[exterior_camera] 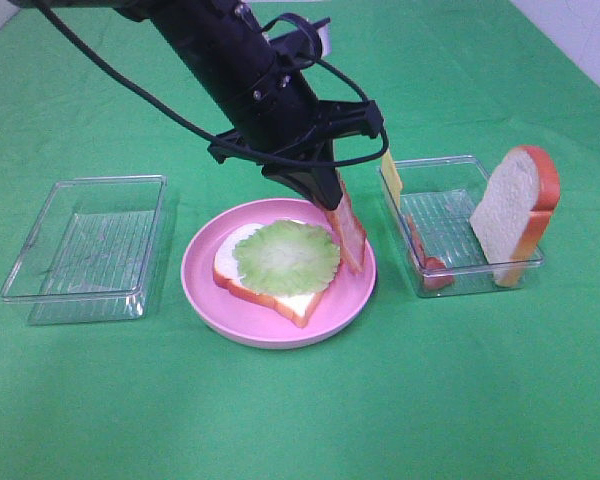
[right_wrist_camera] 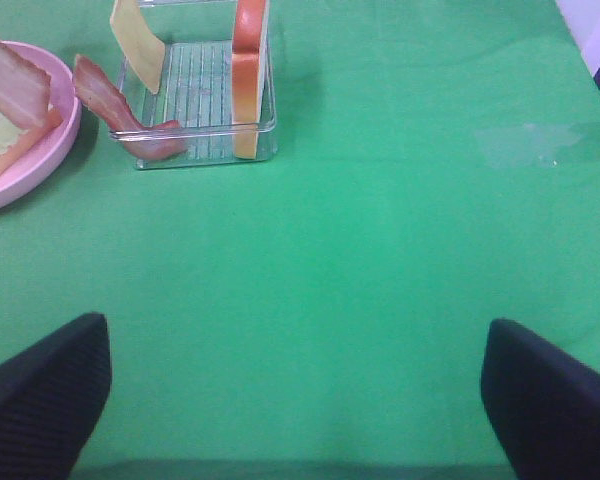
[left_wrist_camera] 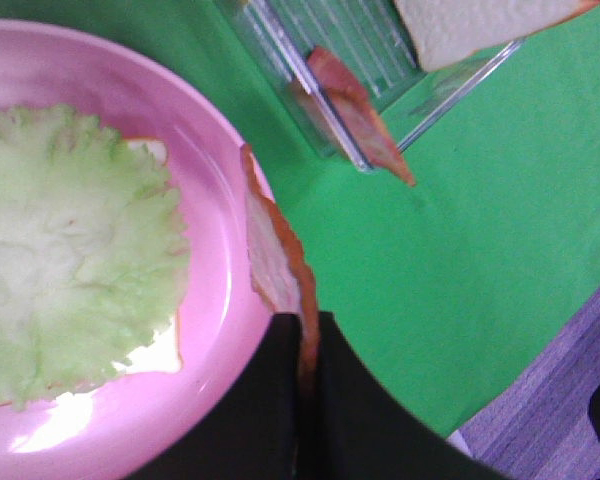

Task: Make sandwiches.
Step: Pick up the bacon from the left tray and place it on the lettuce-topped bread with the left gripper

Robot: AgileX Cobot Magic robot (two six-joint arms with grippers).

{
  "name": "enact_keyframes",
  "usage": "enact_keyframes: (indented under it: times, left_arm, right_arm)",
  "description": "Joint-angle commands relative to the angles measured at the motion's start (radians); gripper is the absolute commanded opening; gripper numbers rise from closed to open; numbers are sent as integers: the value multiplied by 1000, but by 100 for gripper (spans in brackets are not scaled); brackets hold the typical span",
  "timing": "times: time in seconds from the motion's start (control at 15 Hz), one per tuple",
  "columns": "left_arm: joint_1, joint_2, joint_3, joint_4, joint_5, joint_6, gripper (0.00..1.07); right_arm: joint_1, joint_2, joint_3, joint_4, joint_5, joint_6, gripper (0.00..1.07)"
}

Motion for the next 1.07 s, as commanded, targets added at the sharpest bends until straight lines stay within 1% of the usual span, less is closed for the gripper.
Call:
enact_keyframes:
  times: [0.07,0.13,0.2,0.33,0.47,0.67,0.8,0.87,0.93,1.0,1.07]
  left_arm:
    - [-2,38,-3,61,38,0,0]
    - [-2,52,-3,113,51,-21,0]
    - [-2,63,-3,176,59,-55,0]
    - [-2,71,-3,270,59,-107,0]
    - [-2,71,-3,337,57,-109,0]
    - [-2,72,-3,401,54,-103,0]
    - [-2,91,-3,407,58,-104,0]
    - [-2,104,-3,406,66,-105,2]
    - [-2,116,-3,408,72,-109,14]
    - [-2,118,-3,410,77,-122,31]
    - [-2,114,-3,433,77,-139,59]
  right_arm:
    - [-7,-31,6,5,-11,-9,97]
    - [-7,-31,6,5,-11,-9,97]
    - [-7,-31,6,5,-11,-9,97]
    - [-7,-31,6,5,-11,-9,97]
    - [-7,-31,6,5,-11,-9,97]
    - [-7,-31,6,5,-11,-9,97]
    - [-7,-31,6,5,-11,-9,97]
    - [-7,-31,6,5,-11,-9,97]
    - [-7,-31,6,5,-11,-9,97]
    - [-7,-31,6,5,-11,-9,97]
    - [-7,-31,6,5,-11,-9,97]
